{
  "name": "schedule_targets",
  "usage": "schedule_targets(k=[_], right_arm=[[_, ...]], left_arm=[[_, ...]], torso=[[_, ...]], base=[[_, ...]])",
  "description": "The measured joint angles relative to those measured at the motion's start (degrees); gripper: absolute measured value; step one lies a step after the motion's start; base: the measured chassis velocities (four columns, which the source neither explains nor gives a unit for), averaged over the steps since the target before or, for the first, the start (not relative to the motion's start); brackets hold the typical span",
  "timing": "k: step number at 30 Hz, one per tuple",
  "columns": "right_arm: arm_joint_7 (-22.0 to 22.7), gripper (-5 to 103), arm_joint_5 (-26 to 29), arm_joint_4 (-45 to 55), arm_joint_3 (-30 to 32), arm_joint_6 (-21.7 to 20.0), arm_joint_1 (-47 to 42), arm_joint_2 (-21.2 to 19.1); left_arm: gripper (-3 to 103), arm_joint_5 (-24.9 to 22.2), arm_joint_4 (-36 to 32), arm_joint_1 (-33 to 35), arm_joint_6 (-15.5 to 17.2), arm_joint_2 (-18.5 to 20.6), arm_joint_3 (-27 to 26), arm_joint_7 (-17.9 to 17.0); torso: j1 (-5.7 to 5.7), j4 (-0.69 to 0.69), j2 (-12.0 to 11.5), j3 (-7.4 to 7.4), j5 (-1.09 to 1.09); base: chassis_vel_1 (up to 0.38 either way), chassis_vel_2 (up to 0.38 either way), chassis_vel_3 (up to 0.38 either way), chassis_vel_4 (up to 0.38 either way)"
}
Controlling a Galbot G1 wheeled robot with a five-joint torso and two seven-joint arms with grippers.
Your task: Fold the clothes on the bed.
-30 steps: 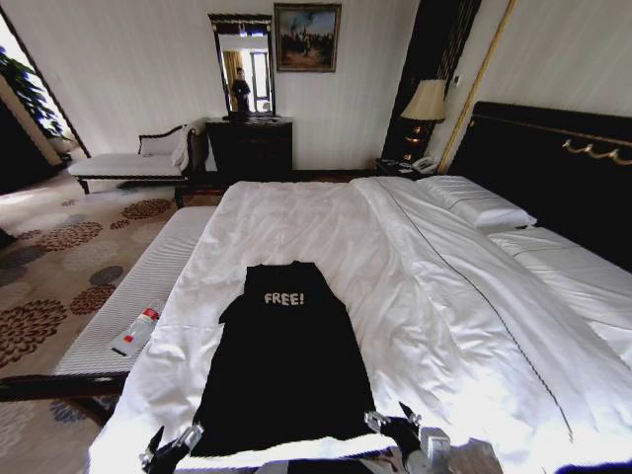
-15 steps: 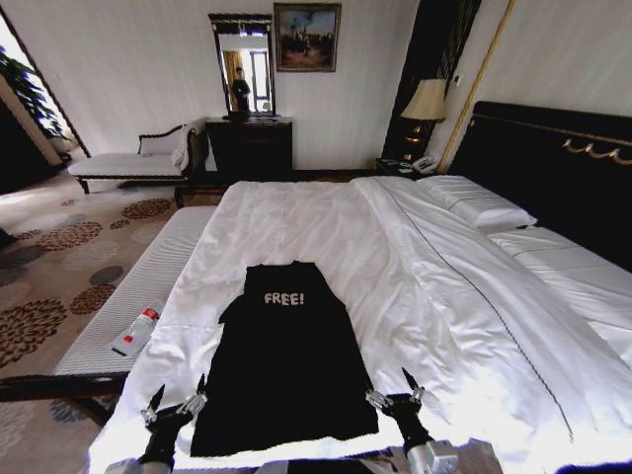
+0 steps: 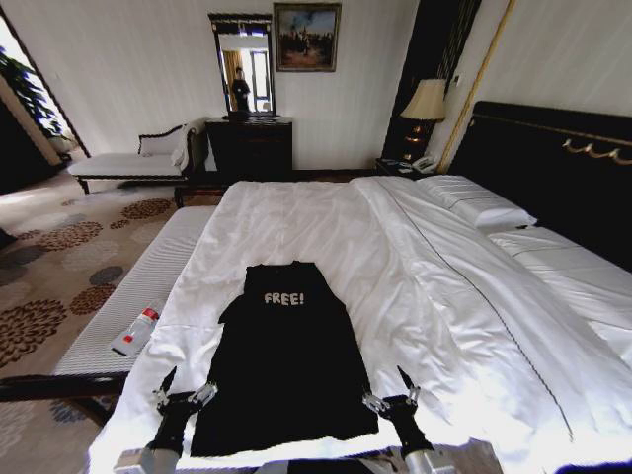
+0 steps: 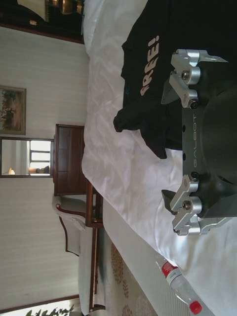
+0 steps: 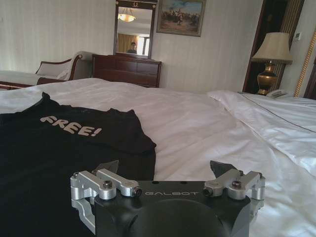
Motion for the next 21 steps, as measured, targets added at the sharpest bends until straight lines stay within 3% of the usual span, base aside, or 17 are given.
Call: schedule_targets(k=[7, 11, 12, 14, 16, 17, 21], right_arm=[[-0.2, 100, 0.3, 0.3, 0.7, -2.0, 3.2, -3.1], [0.4, 100, 8.8, 0.5, 4.0, -7.2, 7.7, -9.4], [0.4, 100, 8.8, 0.5, 4.0, -7.2, 7.7, -9.4], [0.4, 100, 12.6, 0.8, 5.1, -9.5, 9.5, -13.0], [0.5, 100, 17.3, 0.3, 5.3, -12.1, 13.2, -18.5], [0.5, 100, 17.3, 0.3, 5.3, -12.1, 13.2, -18.5], [0.5, 100, 24.7, -4.5, 3.7, -14.7, 21.3, -26.1]], left_arm=[[99, -0.5, 0.1, 0.4, -0.7, -0.1, -0.2, 0.8], [96, -0.6, 0.0, 0.1, -0.7, 1.1, 0.6, 1.1], [96, -0.6, 0.0, 0.1, -0.7, 1.1, 0.6, 1.1], [102, -0.6, 0.0, -0.1, -0.7, 1.4, 1.1, 1.1], [100, -0.2, 0.0, 0.1, -0.7, 1.1, 1.5, 1.0], [100, -0.2, 0.0, 0.1, -0.7, 1.1, 1.5, 1.0], [99, 1.3, -0.2, 0.9, -1.1, 0.0, 2.7, 0.8]], torso=[[0.0, -0.01, 0.0, 0.0, 0.01], [0.0, 0.0, 0.0, 0.0, 0.02], [0.0, 0.0, 0.0, 0.0, 0.02], [0.0, -0.05, 0.0, 0.0, 0.02], [0.0, 0.01, 0.0, 0.0, 0.01], [0.0, 0.01, 0.0, 0.0, 0.01], [0.0, -0.01, 0.0, 0.01, 0.03]], base=[[0.0, 0.0, 0.0, 0.0], [0.0, 0.0, 0.0, 0.0], [0.0, 0.0, 0.0, 0.0], [0.0, 0.0, 0.0, 0.0], [0.0, 0.0, 0.0, 0.0], [0.0, 0.0, 0.0, 0.0], [0.0, 0.0, 0.0, 0.0]])
